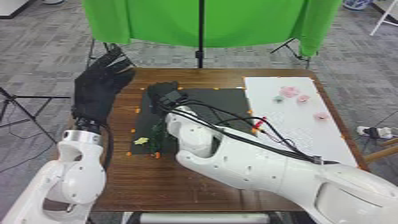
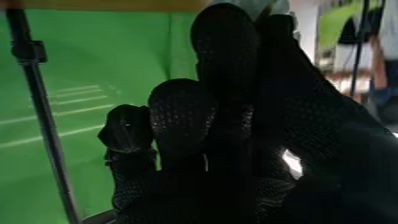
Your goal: Arrange flowers
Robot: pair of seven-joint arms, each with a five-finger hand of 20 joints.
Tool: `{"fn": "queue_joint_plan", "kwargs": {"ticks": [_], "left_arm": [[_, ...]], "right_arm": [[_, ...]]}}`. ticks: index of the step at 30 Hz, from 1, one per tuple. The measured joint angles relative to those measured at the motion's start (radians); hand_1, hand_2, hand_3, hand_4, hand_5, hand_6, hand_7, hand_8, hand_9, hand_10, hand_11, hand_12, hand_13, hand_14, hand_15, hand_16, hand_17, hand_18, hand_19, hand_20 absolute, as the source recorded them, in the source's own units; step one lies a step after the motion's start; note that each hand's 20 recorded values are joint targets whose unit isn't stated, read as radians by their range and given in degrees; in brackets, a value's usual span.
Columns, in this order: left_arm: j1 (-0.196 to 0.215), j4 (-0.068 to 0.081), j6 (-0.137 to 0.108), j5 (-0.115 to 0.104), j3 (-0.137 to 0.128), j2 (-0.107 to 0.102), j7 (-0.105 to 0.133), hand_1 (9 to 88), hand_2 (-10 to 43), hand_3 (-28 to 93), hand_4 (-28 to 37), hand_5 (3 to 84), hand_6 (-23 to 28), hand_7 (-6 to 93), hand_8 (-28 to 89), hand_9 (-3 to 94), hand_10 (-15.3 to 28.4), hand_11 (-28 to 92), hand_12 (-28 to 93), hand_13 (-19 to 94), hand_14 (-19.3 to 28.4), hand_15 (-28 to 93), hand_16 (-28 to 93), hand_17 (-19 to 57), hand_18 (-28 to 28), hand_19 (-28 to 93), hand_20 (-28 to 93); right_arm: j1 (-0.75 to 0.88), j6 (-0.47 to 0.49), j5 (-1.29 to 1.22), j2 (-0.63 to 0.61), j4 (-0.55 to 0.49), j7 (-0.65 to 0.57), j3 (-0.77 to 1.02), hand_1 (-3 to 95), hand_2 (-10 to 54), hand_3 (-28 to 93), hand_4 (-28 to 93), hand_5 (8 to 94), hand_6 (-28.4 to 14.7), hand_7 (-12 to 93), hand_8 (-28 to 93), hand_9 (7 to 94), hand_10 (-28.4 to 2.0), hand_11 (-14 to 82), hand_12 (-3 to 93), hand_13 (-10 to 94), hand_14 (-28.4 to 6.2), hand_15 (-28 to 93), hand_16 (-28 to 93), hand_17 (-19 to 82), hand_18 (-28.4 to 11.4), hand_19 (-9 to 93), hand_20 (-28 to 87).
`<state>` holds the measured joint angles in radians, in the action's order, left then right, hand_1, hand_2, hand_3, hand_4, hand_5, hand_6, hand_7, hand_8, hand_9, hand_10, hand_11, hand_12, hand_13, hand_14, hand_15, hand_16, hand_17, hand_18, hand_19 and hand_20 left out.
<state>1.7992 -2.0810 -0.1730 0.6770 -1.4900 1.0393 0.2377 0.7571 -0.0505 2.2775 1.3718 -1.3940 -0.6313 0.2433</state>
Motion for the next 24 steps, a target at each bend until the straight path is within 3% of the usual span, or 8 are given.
{"fn": "queue_joint_plan", "kwargs": {"ticks": [4,12,14,24], "left_arm": [[-0.009,0.001,0.008,0.001,0.004,0.003,-0.001,25.6,7.5,79,-23.5,40.5,10.4,14.6,-10,37.5,20.6,27,11,28,27.5,55,-8,-6.9,27.0,59,16],[-0.008,0.003,0.017,0.002,0.015,0.003,0.001,25.7,7.6,79,-23.5,40.5,10.5,14.6,-10,37.6,20.5,27,12,27,27.6,55,-8,-6.8,26.9,59,16],[-0.008,0.004,0.019,0.002,0.017,0.003,0.000,25.7,7.7,79,-23.5,40.6,10.5,14.6,-10,37.6,20.5,27,12,27,27.6,55,-8,-6.9,26.9,59,16],[0.000,0.005,0.022,0.004,0.014,0.011,-0.010,25.8,7.7,79,-23.2,40.8,10.6,14.5,-10,37.6,20.6,27,11,28,27.6,55,-8,-6.8,27.0,59,16]], "right_arm": [[0.012,0.054,0.025,-0.003,0.001,0.002,0.007,49.7,-9.5,63,-28,77.3,4.1,16,-2,82.4,-8.0,37.8,26.8,67,-8.4,83,19,26,-21.8,93,64],[0.000,0.054,-0.005,-0.009,0.000,-0.014,-0.053,46.4,-9.5,63,-28,72.6,4.6,15,-6,79.3,-9.2,44.6,20.3,66,-8.6,84,19,26,-22.0,93,64],[0.000,0.054,-0.007,-0.009,0.000,-0.020,-0.055,44.5,-9.5,66,-28,70.4,4.6,15,-12,78.2,-9.4,45.5,19.7,65,-9.0,84,18,26,-22.1,93,64],[0.026,0.063,-0.006,-0.009,-0.010,-0.021,-0.013,40.7,-9.5,60,-28,64.1,2.5,15,-12,75.5,-10.7,48.1,19.6,64,-10.0,86,18,25,-21.6,93,65]]}}
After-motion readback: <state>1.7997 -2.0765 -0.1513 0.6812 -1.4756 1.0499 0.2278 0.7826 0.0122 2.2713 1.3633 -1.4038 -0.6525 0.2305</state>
